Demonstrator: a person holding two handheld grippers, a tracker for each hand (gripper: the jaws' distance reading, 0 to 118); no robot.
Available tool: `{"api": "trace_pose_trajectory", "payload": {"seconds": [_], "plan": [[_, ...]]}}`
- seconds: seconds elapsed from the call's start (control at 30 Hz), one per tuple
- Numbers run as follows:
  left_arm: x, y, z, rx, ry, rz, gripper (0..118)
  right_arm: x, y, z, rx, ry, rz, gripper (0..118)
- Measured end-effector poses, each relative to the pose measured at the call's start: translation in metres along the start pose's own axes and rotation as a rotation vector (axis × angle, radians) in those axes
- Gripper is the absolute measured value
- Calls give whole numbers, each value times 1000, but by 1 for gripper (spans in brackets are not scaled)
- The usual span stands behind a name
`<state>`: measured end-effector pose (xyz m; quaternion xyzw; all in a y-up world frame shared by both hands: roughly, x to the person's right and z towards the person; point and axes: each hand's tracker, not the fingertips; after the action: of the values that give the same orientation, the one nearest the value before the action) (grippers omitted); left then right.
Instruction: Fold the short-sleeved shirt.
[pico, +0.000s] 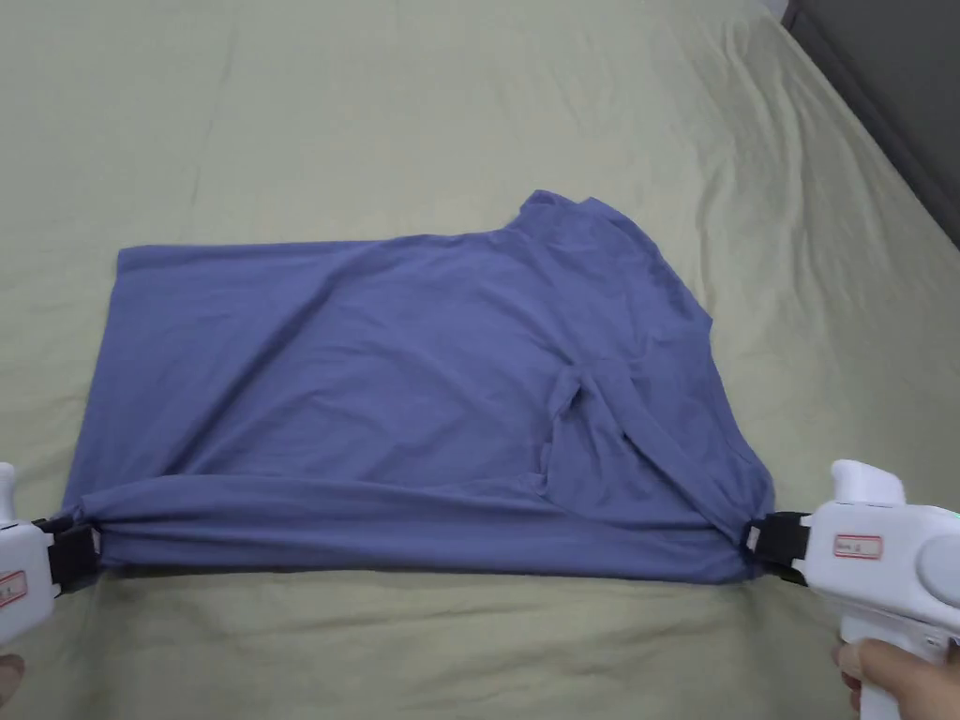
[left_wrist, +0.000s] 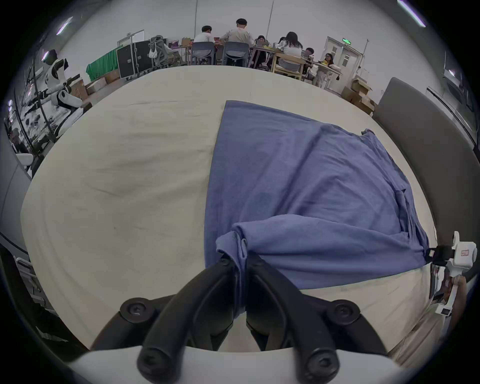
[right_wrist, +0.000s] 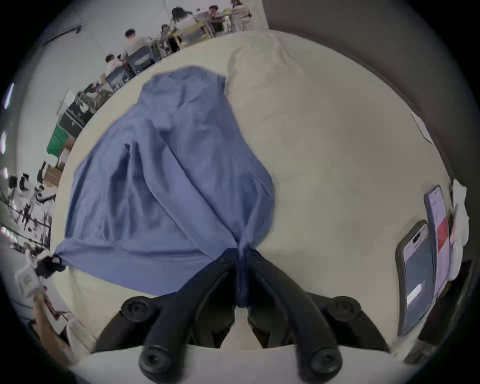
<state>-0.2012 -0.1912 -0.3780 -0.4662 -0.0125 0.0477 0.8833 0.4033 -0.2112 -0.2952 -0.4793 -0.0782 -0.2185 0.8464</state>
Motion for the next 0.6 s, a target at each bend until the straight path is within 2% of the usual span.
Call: {"api": "trace_pose_trajectory", "payload": {"seconds": [0.03,0.17,0.27,0.37,0.5,0.6], "plan": [[-2,1,0,-1,-4,7,4,-5,-3,15,31,-14,-48,7],[-6,5,0,-9,-19,45,4,-6,16,27,56,41,-117,7],[-6,14,-2,-9,-34,96,4,-17,43,28,96,43,-94,7],[-8,31,1,10,-56,130,4,-29,76,14,140,-7,-43,7],[-8,63,0,31,-84,177,4,-50,115,-9,145,-9,12,7],[-8,92,-14,40,-126,231,4,-61,149,-36,149,-16,11,7]]}}
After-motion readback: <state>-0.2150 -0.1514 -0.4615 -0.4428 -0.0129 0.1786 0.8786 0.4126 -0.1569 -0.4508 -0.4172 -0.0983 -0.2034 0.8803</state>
